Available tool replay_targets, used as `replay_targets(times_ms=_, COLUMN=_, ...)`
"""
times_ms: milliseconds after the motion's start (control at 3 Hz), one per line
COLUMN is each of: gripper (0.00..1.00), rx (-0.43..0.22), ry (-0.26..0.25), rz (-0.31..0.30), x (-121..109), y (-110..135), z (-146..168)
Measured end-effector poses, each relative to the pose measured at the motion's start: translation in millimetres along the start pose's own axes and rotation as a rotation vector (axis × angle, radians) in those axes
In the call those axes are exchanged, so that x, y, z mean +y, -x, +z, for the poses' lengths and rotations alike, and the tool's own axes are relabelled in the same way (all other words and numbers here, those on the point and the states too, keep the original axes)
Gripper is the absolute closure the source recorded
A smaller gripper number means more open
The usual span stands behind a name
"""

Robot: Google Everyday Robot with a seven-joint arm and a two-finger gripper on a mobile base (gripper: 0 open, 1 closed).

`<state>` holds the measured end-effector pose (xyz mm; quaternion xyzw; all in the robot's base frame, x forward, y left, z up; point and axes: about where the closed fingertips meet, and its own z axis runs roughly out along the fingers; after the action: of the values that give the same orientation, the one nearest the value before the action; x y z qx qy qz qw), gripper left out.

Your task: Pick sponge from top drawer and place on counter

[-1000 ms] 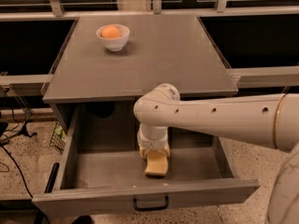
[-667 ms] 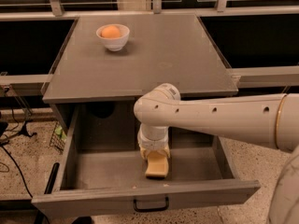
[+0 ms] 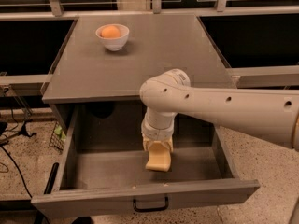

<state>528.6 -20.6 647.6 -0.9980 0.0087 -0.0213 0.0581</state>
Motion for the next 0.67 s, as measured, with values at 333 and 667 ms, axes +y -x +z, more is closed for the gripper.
replay_targets(times_ms=333, gripper=1.0, rx=0.023, ry=0.003, rz=0.016, x=7.6, y=-2.3, z=-32.8)
replay_targets(times_ms=667, gripper=1.0, rx=0.081, ry=0.012, rz=0.022, x=15.3, y=-4.8, z=-89.1)
